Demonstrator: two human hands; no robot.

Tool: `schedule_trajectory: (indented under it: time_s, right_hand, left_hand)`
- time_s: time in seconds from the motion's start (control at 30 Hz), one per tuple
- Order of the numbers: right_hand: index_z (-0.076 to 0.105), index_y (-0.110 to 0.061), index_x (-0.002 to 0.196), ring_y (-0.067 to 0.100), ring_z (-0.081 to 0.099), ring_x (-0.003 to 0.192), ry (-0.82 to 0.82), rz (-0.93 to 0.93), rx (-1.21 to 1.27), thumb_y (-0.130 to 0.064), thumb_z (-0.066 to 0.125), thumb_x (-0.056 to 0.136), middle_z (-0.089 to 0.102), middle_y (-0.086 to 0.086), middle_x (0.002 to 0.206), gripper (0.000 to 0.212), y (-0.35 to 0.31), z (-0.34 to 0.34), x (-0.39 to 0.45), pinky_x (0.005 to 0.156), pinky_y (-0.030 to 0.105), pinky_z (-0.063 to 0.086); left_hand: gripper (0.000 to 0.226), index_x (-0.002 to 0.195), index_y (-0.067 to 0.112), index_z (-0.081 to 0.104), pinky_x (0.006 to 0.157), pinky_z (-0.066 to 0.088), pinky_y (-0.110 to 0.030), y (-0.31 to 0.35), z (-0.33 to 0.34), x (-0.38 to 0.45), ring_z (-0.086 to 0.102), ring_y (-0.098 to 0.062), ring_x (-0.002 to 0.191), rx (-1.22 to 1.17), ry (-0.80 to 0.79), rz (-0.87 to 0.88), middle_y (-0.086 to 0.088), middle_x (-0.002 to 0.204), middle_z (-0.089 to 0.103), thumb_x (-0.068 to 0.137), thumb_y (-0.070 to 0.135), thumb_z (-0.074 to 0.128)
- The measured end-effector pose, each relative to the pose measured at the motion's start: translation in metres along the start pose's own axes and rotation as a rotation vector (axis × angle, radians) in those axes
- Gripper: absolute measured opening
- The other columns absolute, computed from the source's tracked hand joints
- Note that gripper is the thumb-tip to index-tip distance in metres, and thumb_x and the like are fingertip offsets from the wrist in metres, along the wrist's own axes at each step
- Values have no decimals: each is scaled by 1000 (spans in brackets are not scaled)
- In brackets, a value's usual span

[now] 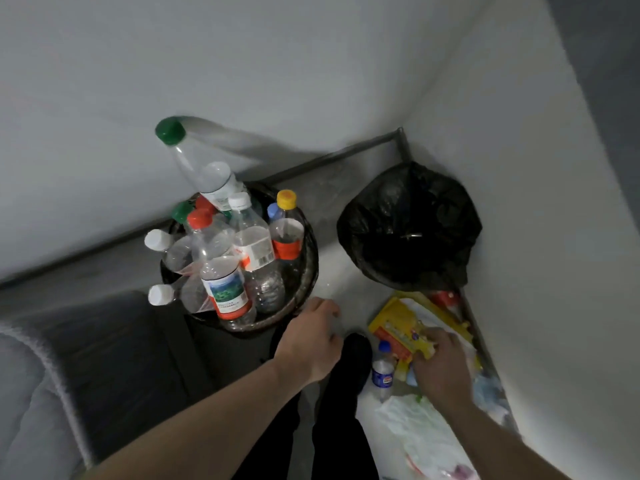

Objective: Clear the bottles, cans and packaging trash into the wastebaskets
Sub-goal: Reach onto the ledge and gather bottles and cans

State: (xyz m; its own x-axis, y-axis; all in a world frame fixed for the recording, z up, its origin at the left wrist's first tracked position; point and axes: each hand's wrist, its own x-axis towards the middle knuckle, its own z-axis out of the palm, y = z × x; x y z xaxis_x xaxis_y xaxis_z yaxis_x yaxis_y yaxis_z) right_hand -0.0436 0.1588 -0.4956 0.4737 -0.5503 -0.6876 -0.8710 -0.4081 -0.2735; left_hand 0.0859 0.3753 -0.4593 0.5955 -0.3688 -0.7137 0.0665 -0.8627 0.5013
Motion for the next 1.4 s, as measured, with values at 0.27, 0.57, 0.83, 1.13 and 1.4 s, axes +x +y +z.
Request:
schedule_trajectory:
  time_s: [0.27,0.57,0.83,1.13,1.4]
  right_hand:
    - [54,-11,136,33,64,111,-271,238,52,-34,74,86,65,12,125,59,104,119,22,76,31,43]
    - [46,-20,135,37,56,118,-203,180,-169,-38,75,84,45,13,137,61,116,186,75,90,43,53]
    - [41,-19,136,27,60,108,-258,-12,-236,-48,75,83,44,5,134,69,74,104,36,77,36,53]
    - [50,-27,118,14,55,83,386,-288,268,-42,81,80,45,-8,111,51,-65,-95,10,67,31,44]
    - [46,-19,141,38,59,113,228,-148,95,-32,78,82,46,10,138,68,-120,-93,75,85,39,48]
  left_hand:
    - [31,116,26,52,79,46,-29,-13,68,56,60,-21,91,114,-153,56,5,126,44,87,17,60]
    - [30,117,28,56,81,53,-30,-35,87,72,61,-12,86,193,-267,100,8,118,51,88,21,61]
    - [29,114,28,61,84,47,-25,-2,35,49,61,-17,96,251,-253,111,6,110,58,85,23,61]
    - [30,100,27,61,84,52,-35,55,-49,-6,61,-17,96,165,-166,130,8,105,58,75,30,44]
    - [16,105,29,60,86,53,-37,61,-78,-24,60,-10,96,110,-55,128,11,106,60,92,30,50]
